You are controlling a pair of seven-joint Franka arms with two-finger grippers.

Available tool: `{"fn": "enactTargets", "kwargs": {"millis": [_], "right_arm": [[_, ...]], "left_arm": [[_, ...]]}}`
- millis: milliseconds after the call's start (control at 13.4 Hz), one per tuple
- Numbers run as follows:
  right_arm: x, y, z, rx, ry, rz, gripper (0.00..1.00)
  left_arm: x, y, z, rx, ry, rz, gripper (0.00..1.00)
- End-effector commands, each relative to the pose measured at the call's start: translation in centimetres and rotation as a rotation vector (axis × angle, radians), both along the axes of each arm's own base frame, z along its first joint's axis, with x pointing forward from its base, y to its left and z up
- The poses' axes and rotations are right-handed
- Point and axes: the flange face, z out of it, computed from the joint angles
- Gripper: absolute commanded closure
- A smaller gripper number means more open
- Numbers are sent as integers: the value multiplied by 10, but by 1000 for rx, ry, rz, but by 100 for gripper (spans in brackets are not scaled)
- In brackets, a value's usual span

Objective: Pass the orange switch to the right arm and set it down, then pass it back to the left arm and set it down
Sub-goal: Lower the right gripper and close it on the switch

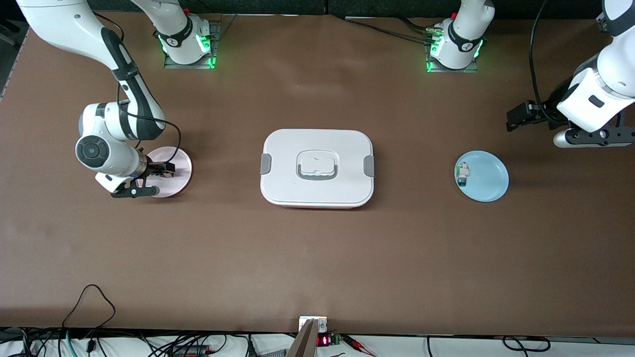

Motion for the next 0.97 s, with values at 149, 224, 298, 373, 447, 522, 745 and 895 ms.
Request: {"fn": "enactTargets", "kwargs": {"millis": [149, 224, 298, 373, 447, 522, 745, 895], "right_arm": [[-3, 11, -7, -15, -1, 19, 0], [-4, 10, -9, -20, 3, 28, 0], [-4, 10, -10, -25, 5, 35, 0], [-5, 9, -11, -25, 8, 34, 0], [-7, 8, -14, -24, 8, 35, 0], [-10, 9, -16, -23, 10, 36, 0], [-14, 6, -23, -20, 11, 32, 0], [-16, 6, -28, -19, 18, 31, 0]], "left_arm": [[-3, 2, 5, -20, -4, -19, 0], [-3, 2, 5, -20, -4, -19, 0], [-3, 2, 5, -20, -4, -19, 0], [-3, 2, 5, -20, -4, -19, 0], [-3, 2, 5, -20, -4, -21, 0], [-3, 2, 5, -20, -4, -19, 0], [-3, 2, 4, -20, -2, -19, 0], [-3, 2, 4, -20, -2, -19, 0]]}}
